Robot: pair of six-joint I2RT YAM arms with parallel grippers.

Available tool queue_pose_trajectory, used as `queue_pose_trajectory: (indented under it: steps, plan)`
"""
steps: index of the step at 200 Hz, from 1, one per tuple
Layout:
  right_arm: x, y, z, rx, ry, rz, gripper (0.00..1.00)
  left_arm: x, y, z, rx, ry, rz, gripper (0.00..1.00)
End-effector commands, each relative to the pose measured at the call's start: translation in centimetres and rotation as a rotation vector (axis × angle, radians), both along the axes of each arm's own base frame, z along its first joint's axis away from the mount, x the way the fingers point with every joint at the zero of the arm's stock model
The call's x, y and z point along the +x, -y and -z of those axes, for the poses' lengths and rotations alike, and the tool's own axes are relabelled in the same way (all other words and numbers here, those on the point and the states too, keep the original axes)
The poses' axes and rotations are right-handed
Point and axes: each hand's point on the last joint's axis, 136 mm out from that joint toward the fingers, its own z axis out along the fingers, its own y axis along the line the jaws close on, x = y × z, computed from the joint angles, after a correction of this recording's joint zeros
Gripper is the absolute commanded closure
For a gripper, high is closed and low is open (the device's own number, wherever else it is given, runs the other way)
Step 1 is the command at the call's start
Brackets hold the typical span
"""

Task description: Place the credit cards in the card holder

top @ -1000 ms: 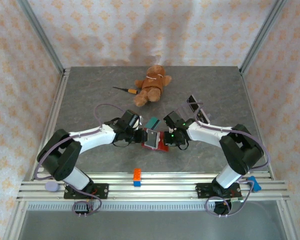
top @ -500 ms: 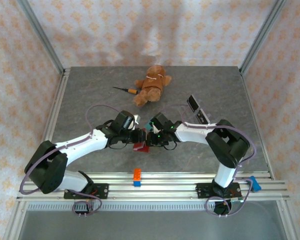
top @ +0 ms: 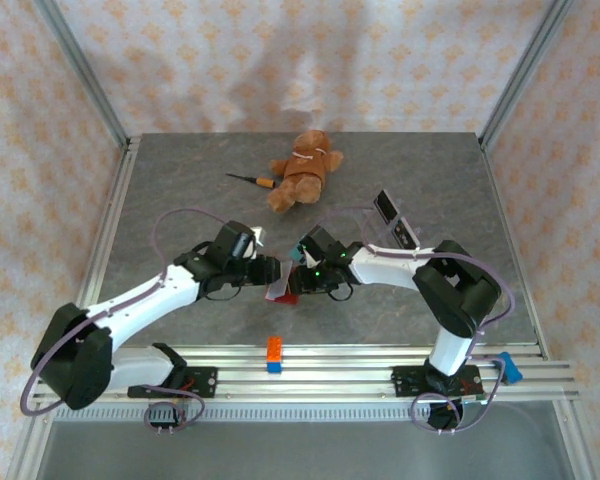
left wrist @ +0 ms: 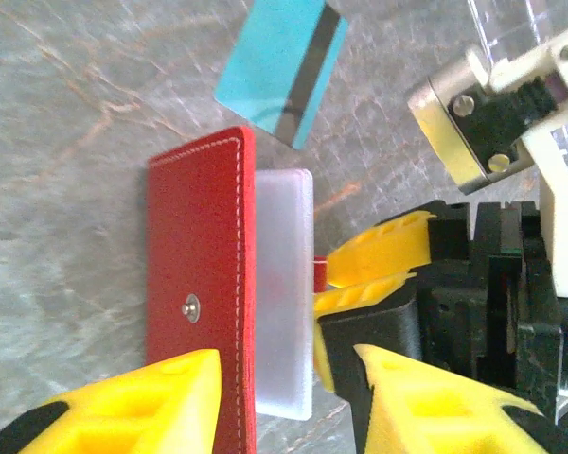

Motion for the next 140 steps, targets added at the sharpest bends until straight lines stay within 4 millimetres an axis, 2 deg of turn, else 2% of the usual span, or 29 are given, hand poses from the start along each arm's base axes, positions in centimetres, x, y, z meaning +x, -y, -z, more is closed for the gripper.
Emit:
queue_pose_trajectory:
  steps: [1,34,66,90,121,140]
  plan:
    - [1.1,1.2,0.5,-0.124,0.053,0.015,0.51,-0.6,-2.7,1.2,0.024,-0.024,-0.056,0.55]
    - [1.5,0.4,0.5,-0.200,0.108,-0.016,0.40,-0.8,-3.9,1.9,-0.010,-0.015,-0.095,0.55]
    - [2.3,0.6,1.2,-0.262,0.166,-0.011,0.39,-0.9,-3.8,3.0,-0.001,-0.039,-0.087,0.54]
    - [2.5,0.6,0.9,-0.295,0.249,-0.035,0.39,-0.8,-3.4,3.4,-0.023,-0.047,-0.075,0.53]
    - [2.2,-0.8,0.7,-0.284,0.354,-0.129,0.38,-0.6,-3.1,3.3,-0.031,-0.044,-0.065,0.54]
    - [2.1,-1.3,0.7,-0.261,0.395,-0.167,0.38,-0.7,-3.3,3.5,-0.021,-0.047,-0.065,0.59]
